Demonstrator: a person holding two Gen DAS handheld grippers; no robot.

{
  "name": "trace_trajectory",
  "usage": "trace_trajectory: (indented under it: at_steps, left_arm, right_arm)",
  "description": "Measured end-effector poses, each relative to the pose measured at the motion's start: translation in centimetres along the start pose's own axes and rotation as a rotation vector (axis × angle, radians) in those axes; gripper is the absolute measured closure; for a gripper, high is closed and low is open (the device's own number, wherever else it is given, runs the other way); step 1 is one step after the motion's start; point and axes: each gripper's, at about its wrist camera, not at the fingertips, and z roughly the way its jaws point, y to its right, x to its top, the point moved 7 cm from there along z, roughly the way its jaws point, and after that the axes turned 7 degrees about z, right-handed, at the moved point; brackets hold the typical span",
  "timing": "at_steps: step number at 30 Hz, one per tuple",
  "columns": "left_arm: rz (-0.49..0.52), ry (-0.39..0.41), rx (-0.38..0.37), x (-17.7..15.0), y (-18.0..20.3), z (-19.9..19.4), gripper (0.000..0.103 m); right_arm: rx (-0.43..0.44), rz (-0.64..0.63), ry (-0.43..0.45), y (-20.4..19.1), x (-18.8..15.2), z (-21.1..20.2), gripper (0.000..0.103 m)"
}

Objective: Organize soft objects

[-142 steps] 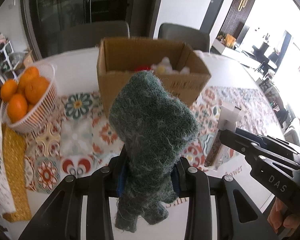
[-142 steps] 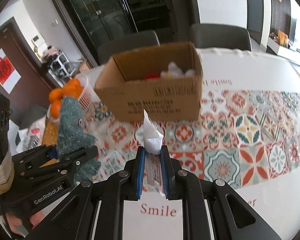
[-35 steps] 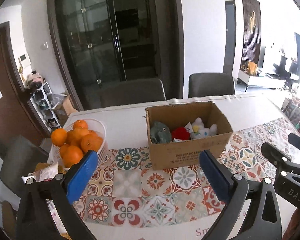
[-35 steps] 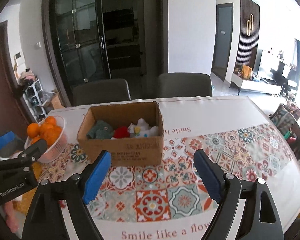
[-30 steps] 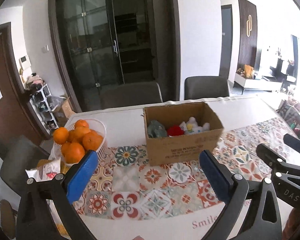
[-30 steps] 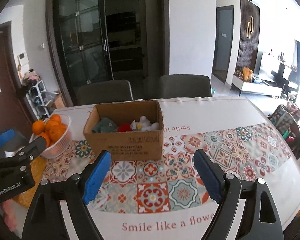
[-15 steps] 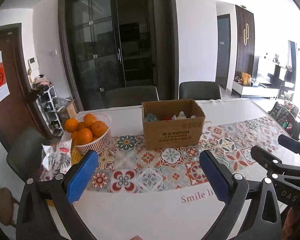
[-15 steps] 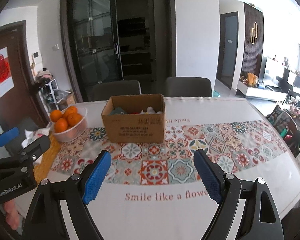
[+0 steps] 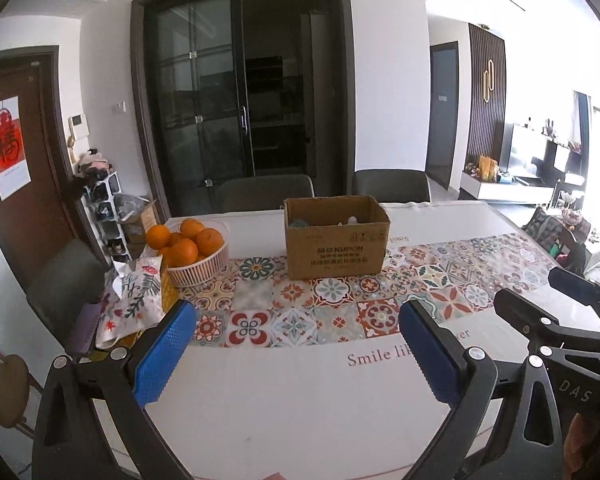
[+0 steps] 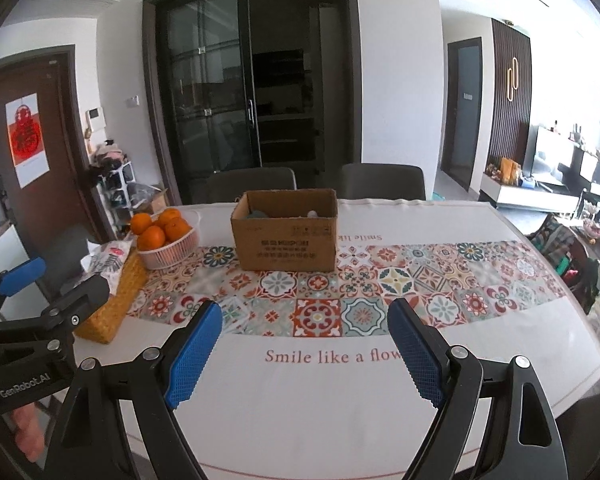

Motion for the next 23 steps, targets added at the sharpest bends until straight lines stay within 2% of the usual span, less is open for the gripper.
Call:
trace_trajectory:
  at_steps: [11, 23]
  left_arm:
    - [0.012, 0.028, -0.012, -0.6, 0.4, -3.1, 0.0]
    - [0.008, 0.028, -0.018, -0.3, 0.4, -3.0, 0.0]
  right_arm:
    - [0.001, 0.004, 0.031, -0.3, -1.0, -3.0, 0.016]
    - [0.001, -0.002, 0.033, -0.3, -0.8, -3.3, 0.016]
